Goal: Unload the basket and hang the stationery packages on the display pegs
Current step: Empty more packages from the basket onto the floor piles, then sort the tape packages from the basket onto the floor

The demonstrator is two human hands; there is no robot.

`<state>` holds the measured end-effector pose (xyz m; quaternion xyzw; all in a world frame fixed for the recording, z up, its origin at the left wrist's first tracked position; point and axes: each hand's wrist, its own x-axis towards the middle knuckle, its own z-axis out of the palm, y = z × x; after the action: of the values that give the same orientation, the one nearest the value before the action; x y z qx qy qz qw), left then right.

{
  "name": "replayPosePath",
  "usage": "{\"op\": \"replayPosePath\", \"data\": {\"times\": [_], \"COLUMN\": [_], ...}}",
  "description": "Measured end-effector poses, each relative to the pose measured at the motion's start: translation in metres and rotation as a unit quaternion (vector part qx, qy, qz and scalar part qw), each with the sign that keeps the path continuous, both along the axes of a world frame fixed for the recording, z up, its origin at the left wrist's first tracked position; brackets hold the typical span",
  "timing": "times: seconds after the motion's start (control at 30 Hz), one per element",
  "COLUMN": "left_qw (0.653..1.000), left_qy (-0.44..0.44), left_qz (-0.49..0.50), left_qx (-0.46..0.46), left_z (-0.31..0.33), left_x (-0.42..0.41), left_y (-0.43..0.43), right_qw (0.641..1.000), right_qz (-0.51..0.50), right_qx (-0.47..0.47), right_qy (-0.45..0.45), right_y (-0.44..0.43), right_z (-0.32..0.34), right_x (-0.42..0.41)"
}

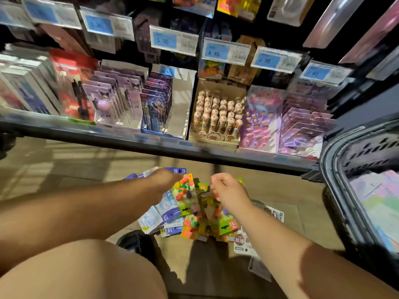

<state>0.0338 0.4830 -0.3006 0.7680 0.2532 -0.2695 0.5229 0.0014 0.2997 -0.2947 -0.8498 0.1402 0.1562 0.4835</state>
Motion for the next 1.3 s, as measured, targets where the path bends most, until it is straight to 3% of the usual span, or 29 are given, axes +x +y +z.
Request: {"op": "replayPosePath", "data": {"times": [0.27,0.43,0.57,0.73,0.87,1.0,1.17,1.3], "left_qw": [0.959,0.946,0.957,0.969,0.961,0.951,0.935,0.927], "left_qy": [-0.157,-0.218,-0.191,-0.166,-0.184,-0.195,-0.241,-0.259], "left_qz": [-0.226,-0.241,-0.216,-0.12,-0.157,-0.197,-0.209,-0.22], "left_qx": [0.063,0.004,-0.041,-0.135,-0.132,-0.139,-0.157,-0.159], "left_z": [0.096,0.133,0.116,0.08,0.064,0.056,0.047,0.044], "left_x": [0.021,0.019,-0.007,-0.043,-0.051,-0.047,-0.047,-0.047], "left_y": [-0.121,-0.226,-0.297,-0.344,-0.355,-0.355,-0.355,-0.356], "right_qw": [0.969,0.932,0.907,0.91,0.945,0.926,0.897,0.889], "right_qz": [-0.175,-0.256,-0.32,-0.357,-0.25,-0.196,-0.211,-0.256], "right_qx": [0.013,0.012,-0.012,-0.102,-0.209,-0.298,-0.334,-0.347], "right_qy": [-0.176,-0.255,-0.275,-0.183,-0.003,0.128,0.197,0.154], "right_y": [-0.099,-0.175,-0.233,-0.315,-0.386,-0.445,-0.489,-0.509], "right_z": [0.064,0.105,0.115,0.099,0.097,0.086,0.052,0.015], "right_x": [0.003,-0.003,-0.018,-0.029,-0.043,-0.066,-0.088,-0.091]}}
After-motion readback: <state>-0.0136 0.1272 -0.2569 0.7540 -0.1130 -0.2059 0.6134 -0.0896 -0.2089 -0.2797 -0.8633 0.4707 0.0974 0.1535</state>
